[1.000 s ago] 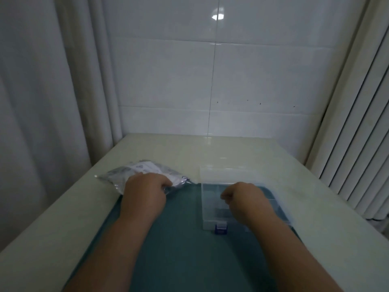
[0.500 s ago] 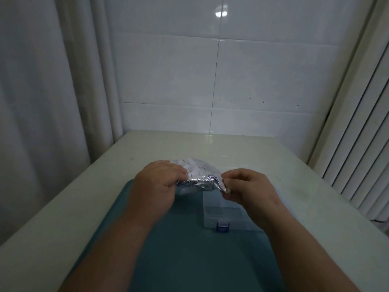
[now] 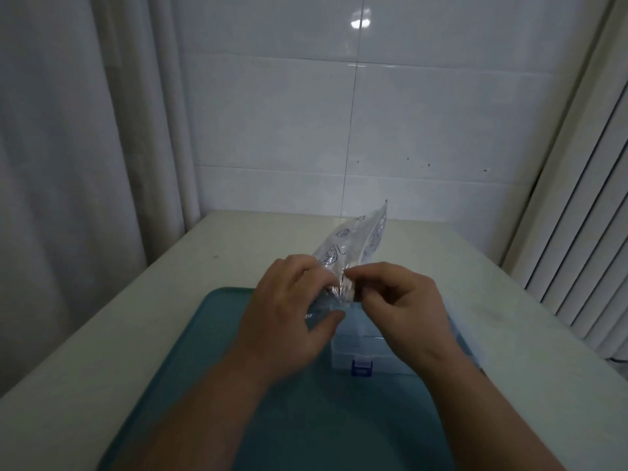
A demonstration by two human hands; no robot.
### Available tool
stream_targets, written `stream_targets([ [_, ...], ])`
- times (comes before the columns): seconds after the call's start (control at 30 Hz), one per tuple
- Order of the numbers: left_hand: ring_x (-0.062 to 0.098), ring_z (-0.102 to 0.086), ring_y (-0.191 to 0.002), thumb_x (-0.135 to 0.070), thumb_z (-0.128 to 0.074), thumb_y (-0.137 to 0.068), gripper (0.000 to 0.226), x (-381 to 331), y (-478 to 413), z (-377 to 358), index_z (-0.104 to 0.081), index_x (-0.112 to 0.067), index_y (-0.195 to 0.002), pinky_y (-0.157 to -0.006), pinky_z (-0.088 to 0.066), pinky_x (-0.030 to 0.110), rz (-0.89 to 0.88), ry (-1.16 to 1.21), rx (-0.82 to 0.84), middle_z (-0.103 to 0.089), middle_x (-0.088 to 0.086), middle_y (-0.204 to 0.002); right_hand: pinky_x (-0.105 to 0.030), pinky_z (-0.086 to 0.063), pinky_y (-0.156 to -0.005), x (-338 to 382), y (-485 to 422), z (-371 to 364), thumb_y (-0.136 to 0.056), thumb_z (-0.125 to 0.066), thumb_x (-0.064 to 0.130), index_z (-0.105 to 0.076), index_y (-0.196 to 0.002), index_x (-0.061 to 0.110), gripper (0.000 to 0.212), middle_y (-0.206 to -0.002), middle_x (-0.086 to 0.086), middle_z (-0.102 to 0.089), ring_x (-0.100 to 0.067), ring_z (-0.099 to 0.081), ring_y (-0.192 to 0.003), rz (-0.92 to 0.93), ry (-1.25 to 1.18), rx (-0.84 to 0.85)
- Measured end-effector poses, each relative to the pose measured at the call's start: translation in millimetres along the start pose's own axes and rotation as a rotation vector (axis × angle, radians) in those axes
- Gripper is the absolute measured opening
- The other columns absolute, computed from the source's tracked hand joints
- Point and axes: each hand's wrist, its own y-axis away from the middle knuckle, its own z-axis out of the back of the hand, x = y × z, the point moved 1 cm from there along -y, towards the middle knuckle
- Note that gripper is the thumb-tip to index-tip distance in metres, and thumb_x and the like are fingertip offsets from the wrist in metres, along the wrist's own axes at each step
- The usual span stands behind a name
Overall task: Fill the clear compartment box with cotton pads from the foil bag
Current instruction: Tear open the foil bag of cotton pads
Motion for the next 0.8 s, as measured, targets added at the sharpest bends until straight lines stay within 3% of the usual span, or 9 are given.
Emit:
stream_targets([
  [0.13, 0.017, -0.055, -0.078, -0.029, -0.07, -0.084, 0.015, -1.2, -2.5, 2.5, -0.071, -0.014, -0.084, -0.071, -0.042, 0.024, -0.045, -0.035, -0.065, -0.063, -0.002, -0.09, -0.008, -0.05, -0.078, -0.1, 0.3, -1.0, -0.083, -0.069, 0.002, -0.076, -0.1, 0.02, 0.026, -0.09, 0.013, -0.071, -0.001, -0.066, -0.086, 0.16, 0.211, 0.051],
  [0.27, 0.017, -0.062, -0.074, -0.027, -0.069, -0.089, 0.017, -0.3, -0.9, 4.0, -0.073, -0.012, -0.082, -0.066, -0.049, 0.032, -0.063, -0.028, -0.062, -0.069, -0.002, -0.084, -0.005, -0.048, -0.072, -1.8, -1.4, -1.1, -0.084, -0.074, 0.016, -0.078, -0.1, 0.02, 0.017, -0.086, 0.01, -0.071, 0.005, -0.058, -0.069, 0.271, 0.408, 0.04],
  [0.37, 0.017, -0.063, -0.074, -0.024, -0.064, -0.092, 0.019, 0.6, -0.1, 4.3, -0.072, -0.01, -0.084, -0.065, -0.051, 0.032, -0.041, 0.015, -0.046, -0.068, -0.001, -0.082, -0.002, -0.044, -0.068, -5.2, -1.8, -2.8, -0.082, -0.076, 0.018, -0.078, -0.098, 0.02, 0.016, -0.084, 0.01, -0.067, 0.009, -0.051, -0.069, 0.319, 0.446, 0.026],
  [0.47, 0.013, -0.061, -0.075, -0.026, -0.063, -0.091, 0.02, 0.8, -0.5, 5.7, -0.072, -0.009, -0.086, -0.068, -0.05, 0.023, 0.004, 0.046, -0.047, -0.068, -0.002, -0.082, -0.005, -0.043, -0.069, -5.9, -2.1, -3.7, -0.081, -0.076, 0.022, -0.077, -0.099, 0.02, 0.018, -0.092, 0.013, -0.058, 0.0, -0.053, -0.081, 0.327, 0.409, -0.014],
  [0.57, 0.01, -0.061, -0.074, -0.025, -0.062, -0.091, 0.019, -0.3, -0.3, 7.5, -0.072, -0.01, -0.088, -0.07, -0.047, 0.015, 0.011, 0.074, -0.056, -0.069, -0.004, -0.083, -0.012, -0.044, -0.069, -3.9, -2.3, -4.1, -0.084, -0.068, 0.032, -0.077, -0.095, 0.02, 0.019, -0.088, 0.009, -0.064, -0.006, -0.056, -0.081, 0.363, 0.419, -0.01],
  [0.7, 0.018, -0.063, -0.07, -0.02, -0.061, -0.092, 0.017, -1.6, -0.2, 8.0, -0.071, -0.008, -0.085, -0.062, -0.05, 0.032, -0.033, 0.029, -0.051, -0.068, 0.0, -0.079, -0.015, -0.042, -0.069, -5.3, -1.1, -7.6, -0.089, -0.063, 0.03, -0.075, -0.091, 0.018, 0.016, -0.09, 0.005, -0.066, -0.012, -0.055, -0.081, 0.406, 0.512, -0.037],
  [0.8, 0.023, -0.061, -0.069, -0.014, -0.057, -0.091, 0.017, -0.8, -0.1, 9.7, -0.069, -0.004, -0.084, -0.06, -0.05, 0.036, -0.03, 0.013, -0.072, -0.065, 0.005, -0.079, -0.02, -0.043, -0.068, -7.6, -1.7, -13.2, -0.086, -0.062, 0.022, -0.073, -0.09, 0.016, 0.013, -0.092, 0.003, -0.066, -0.016, -0.055, -0.082, 0.431, 0.564, -0.096],
])
